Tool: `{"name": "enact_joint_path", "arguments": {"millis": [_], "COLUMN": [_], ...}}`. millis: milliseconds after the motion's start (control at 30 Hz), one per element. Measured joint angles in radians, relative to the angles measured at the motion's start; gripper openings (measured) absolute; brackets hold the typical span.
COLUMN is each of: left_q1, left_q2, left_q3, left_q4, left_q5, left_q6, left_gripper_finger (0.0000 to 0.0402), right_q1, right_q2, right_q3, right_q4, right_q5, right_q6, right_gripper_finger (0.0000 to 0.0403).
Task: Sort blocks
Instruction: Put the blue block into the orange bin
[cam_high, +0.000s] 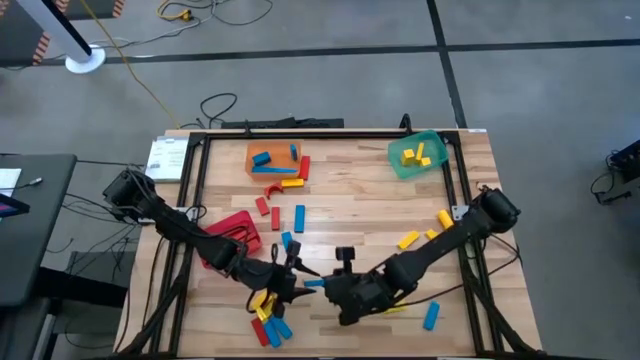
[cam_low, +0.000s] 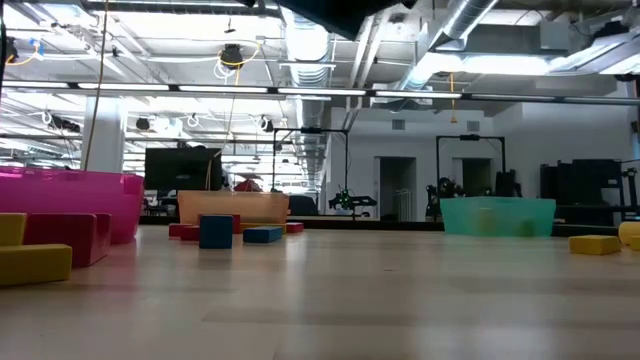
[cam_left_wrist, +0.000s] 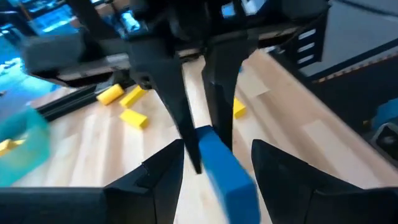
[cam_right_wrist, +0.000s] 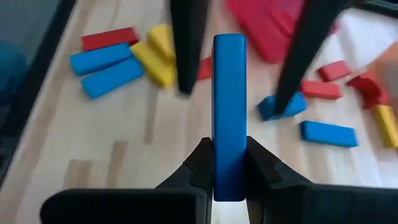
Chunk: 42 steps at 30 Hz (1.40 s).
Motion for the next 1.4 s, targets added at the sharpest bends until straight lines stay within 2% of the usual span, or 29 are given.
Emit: {"name": "enact_joint_path", "arguments": {"millis": [133, 300, 400, 733, 967, 1233, 1400], "left_q1": [0.002, 0.003, 0.003, 0.003, 0.012, 0.019, 0.042], "left_q2": [0.000, -0.009, -0.018, -0.035, -0.036, -0.036, -0.035], "left_q3": [0.000, 0.000, 0.000, 0.000, 0.002, 0.036, 0.065], "left_q4": [-0.006, -0.059, -0.085, -0.091, -0.135, -0.206, -0.309], "left_q5": [-0.025, -0.132, -0.161, -0.166, -0.170, -0.170, -0.175], "left_q6": [0.033, 0.041, 0.055, 0.115, 0.096, 0.120, 0.139], "left_gripper_finger": [0.0185, 0.0185, 0.0183, 0.0120, 0.0070, 0.0062, 0.0059], "right_q1": [-0.027, -0.044, -0.051, -0.071, -0.077, -0.082, -0.085], "right_q2": [0.000, 0.000, 0.000, 0.000, 0.000, 0.000, 0.000], "right_q3": [0.024, 0.050, 0.065, 0.068, 0.067, 0.067, 0.067], "right_q4": [-0.011, -0.016, -0.029, -0.076, -0.087, -0.097, -0.127], "right_q5": [0.006, 0.007, 0.011, 0.014, 0.019, 0.019, 0.025], "right_q6": [-0.017, -0.043, -0.048, -0.041, -0.042, -0.039, -0.024], "right_gripper_finger": [0.0063, 0.0064, 0.0064, 0.0064, 0.0064, 0.0065, 0.0094]}}
